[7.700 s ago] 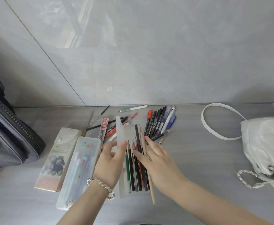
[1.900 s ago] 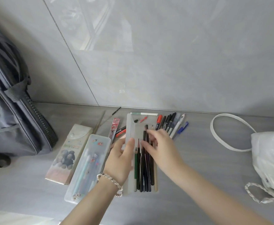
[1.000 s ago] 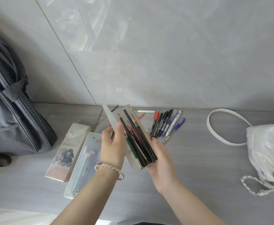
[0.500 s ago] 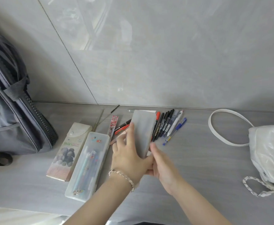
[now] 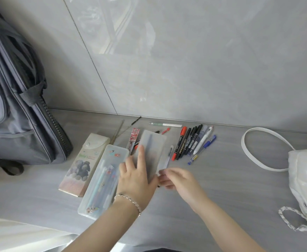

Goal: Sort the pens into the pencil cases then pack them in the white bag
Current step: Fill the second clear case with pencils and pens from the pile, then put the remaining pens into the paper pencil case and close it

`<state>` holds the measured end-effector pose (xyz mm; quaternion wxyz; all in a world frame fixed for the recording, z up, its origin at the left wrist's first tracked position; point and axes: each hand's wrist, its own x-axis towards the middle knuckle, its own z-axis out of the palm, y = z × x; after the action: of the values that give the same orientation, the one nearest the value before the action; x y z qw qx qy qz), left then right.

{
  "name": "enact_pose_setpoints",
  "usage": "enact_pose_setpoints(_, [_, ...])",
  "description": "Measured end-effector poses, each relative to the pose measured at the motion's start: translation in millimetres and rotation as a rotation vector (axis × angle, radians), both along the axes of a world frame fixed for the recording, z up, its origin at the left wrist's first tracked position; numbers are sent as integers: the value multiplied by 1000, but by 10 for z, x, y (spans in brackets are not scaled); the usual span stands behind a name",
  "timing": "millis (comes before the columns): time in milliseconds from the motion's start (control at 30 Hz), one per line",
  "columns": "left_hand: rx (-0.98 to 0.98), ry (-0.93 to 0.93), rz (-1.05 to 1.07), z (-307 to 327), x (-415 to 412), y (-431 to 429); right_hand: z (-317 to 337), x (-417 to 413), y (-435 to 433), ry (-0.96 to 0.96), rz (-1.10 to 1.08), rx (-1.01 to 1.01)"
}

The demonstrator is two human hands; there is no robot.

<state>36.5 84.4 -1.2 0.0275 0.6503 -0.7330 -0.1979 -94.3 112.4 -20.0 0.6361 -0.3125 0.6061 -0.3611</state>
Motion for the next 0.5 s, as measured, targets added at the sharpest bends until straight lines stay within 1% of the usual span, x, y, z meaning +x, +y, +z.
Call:
enact_pose_setpoints(100, [-8,8,164,-31,320,-191,-46,-46,-32,129,22,-7])
enact_pose_setpoints(167, [62,-24,241,-78,525,-312,-90,-58,-42,154,32,1])
enact_pose_setpoints(267, [171,-59,319,-205,816,-433,-131,-11,-66,197,74,17])
enact_pose_setpoints(333, [213,-60,326,-272,985,-484,-144,27,-73,196,94,13])
enact_pose_setpoints(400, [231,12,334,-292,1115,-529,-149,49,-73,188,98,12])
enact_pose_setpoints(467, [208,168,429,-244,1244,-582,-163,68,-76,194,98,13])
enact_pose_setpoints(500, [173,211,480,-230,1312,-616,-167,67,-73,201,97,13])
